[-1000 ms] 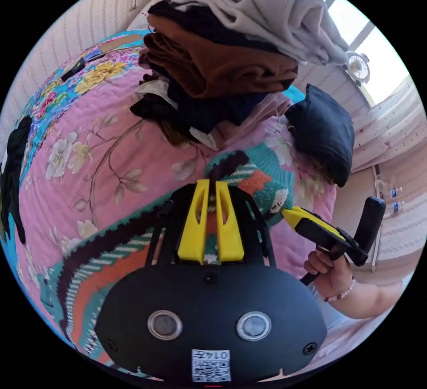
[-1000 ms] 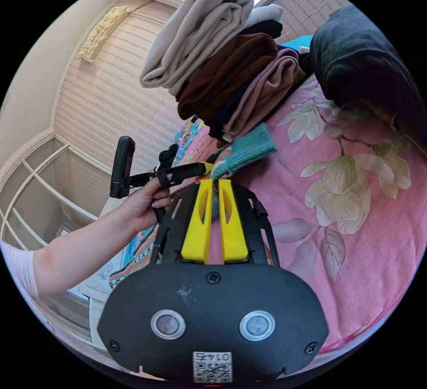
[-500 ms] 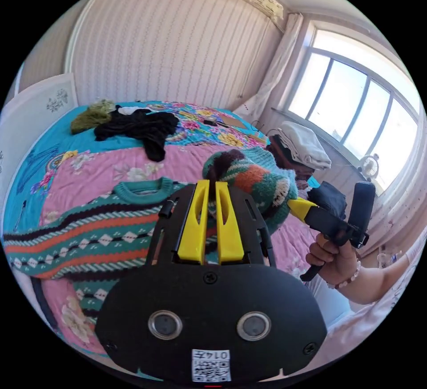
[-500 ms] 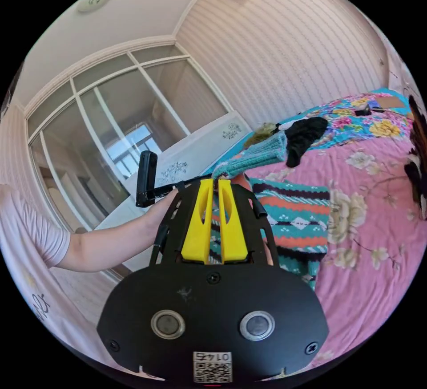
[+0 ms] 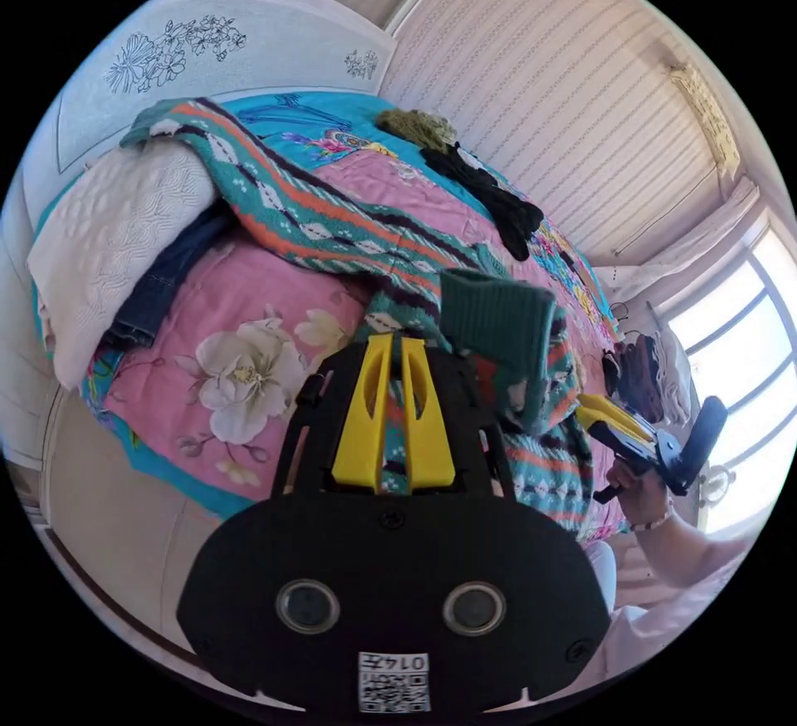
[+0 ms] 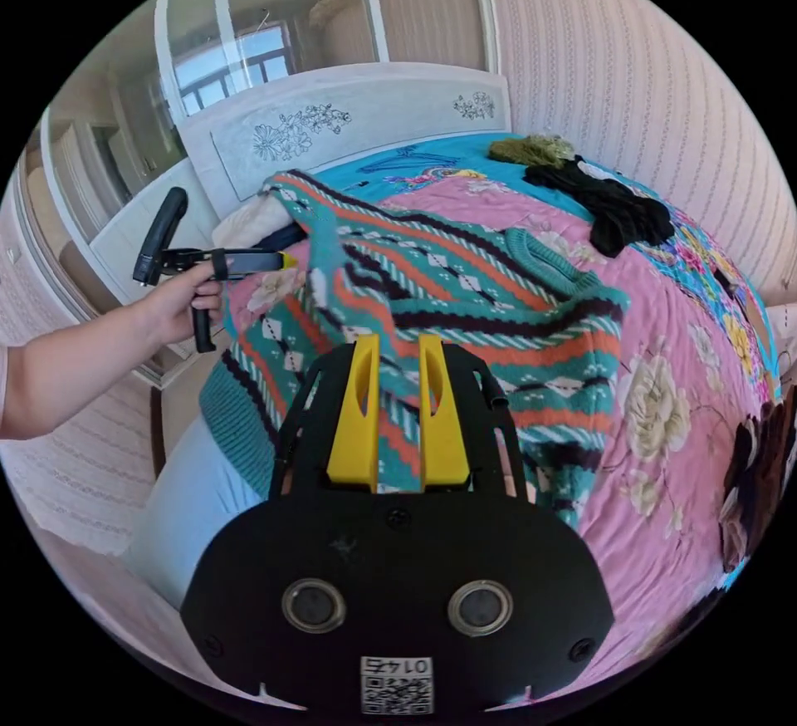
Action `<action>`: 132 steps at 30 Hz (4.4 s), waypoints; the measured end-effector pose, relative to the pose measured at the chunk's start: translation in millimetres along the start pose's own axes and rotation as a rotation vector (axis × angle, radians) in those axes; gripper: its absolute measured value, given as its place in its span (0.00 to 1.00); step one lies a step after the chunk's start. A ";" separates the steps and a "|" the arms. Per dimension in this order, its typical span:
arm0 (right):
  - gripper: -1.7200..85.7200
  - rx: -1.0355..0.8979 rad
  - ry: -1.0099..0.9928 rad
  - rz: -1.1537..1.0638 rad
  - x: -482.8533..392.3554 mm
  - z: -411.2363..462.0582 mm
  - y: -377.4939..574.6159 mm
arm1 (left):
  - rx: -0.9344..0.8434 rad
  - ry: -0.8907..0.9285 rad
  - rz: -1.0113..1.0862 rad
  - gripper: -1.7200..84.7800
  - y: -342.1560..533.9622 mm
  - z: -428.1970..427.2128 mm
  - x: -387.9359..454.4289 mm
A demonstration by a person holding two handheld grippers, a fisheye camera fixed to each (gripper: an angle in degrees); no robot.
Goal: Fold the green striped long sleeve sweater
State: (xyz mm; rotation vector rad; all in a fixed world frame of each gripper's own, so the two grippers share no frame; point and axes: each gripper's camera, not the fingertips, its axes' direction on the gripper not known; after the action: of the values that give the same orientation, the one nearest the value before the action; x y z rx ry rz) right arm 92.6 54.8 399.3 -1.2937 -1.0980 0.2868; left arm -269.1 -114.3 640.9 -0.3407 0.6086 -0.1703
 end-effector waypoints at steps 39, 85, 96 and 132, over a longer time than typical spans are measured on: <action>0.11 0.184 -0.198 0.683 344.4 -31.1 99.5 | -0.568 0.197 0.787 0.11 -136.3 281.4 332.9; 0.09 -0.253 0.021 0.777 283.6 -31.3 187.8 | -0.383 -0.039 0.553 0.09 26.0 12.7 52.6; 0.10 -0.261 -0.091 0.035 159.6 65.3 -33.9 | 0.108 -0.120 -0.011 0.07 -55.2 -85.5 -117.8; 0.03 0.057 -0.140 0.249 198.3 22.2 -58.3 | 0.127 0.461 0.934 0.04 -11.6 -110.6 157.9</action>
State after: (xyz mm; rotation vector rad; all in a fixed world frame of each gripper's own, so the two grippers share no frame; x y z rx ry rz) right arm 152.0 192.0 543.7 -1.3766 -1.0377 0.5985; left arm -206.8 -194.5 476.6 0.1366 1.1470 0.6248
